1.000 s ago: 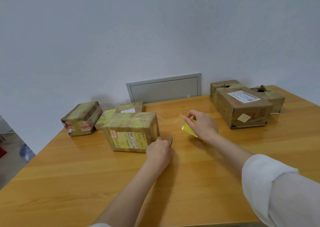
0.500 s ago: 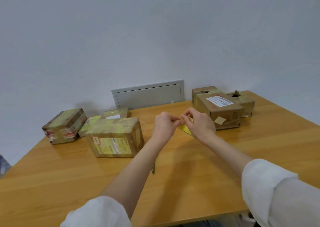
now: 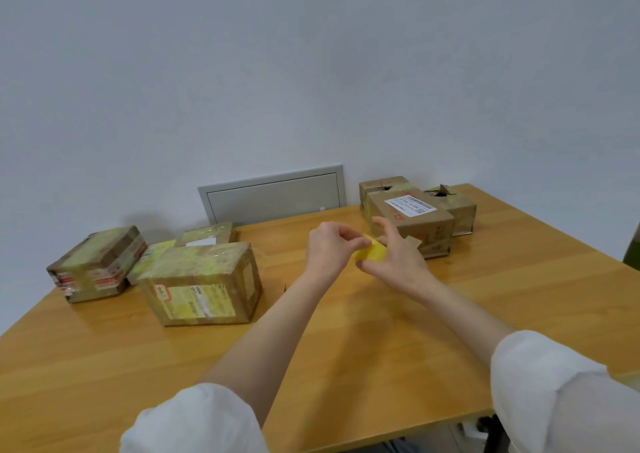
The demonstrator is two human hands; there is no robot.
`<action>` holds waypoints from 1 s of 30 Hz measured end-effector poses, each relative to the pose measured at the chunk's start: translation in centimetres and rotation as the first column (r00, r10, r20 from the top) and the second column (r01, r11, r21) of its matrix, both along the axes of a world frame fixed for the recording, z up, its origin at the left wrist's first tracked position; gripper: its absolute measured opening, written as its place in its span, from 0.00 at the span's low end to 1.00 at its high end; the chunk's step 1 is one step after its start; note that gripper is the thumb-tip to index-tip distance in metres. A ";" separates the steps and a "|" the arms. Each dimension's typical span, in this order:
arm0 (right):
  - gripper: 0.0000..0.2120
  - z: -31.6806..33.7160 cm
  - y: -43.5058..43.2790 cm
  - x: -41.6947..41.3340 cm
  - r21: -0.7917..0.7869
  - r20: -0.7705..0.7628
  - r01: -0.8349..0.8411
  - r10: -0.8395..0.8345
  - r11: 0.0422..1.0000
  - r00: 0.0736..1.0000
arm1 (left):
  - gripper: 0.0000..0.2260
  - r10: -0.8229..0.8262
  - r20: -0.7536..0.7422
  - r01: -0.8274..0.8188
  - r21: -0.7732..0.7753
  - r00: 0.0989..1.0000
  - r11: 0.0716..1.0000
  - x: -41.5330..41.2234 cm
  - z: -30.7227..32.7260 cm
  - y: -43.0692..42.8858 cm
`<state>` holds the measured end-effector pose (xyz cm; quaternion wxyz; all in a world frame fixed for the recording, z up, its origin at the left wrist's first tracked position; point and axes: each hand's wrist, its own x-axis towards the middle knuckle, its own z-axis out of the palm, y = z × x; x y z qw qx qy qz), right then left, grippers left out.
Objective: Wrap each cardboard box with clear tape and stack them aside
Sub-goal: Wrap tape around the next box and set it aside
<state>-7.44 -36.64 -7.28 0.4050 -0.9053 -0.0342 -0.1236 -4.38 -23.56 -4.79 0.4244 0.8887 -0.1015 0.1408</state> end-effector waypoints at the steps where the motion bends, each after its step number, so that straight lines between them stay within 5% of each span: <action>1: 0.39 -0.1 -0.1 0.0 -0.024 -0.003 -0.009 0.009 1.000 1.000 | 0.03 -0.009 -0.004 0.009 -0.019 1.000 1.000 0.0 -0.1 -0.1; 9: 0.30 -0.2 -0.2 0.6 -0.461 0.114 0.027 0.029 0.887 0.993 | 0.07 -0.048 -0.080 0.029 -0.228 0.996 0.973 0.2 -2.0 0.7; 15: 0.30 -3.1 0.0 1.0 -0.709 -0.060 -0.030 -0.018 0.705 0.998 | 0.11 -0.066 -0.041 0.069 0.070 0.997 0.995 -0.9 -2.2 4.5; 19: 0.32 -1.2 3.1 1.9 -0.802 -0.146 -0.101 -0.029 0.589 0.989 | 0.14 -0.008 0.186 -0.033 0.215 0.983 0.976 -0.8 0.2 9.6; 21: 0.29 0.4 6.5 2.0 -0.721 -0.035 -0.067 0.061 0.690 0.998 | 0.14 0.094 0.250 -0.144 0.191 0.964 0.971 -0.3 1.2 13.3; 24: 0.28 1.8 12.7 1.8 -0.326 0.030 -0.190 0.211 0.926 0.977 | 0.14 0.271 0.258 -0.341 0.282 0.927 0.897 1.1 2.1 19.5; 30: 0.34 1.0 23.0 3.3 -0.045 -0.093 -0.337 0.332 0.940 0.939 | 0.22 0.454 -0.090 -0.357 0.493 0.886 0.794 1.7 0.9 26.4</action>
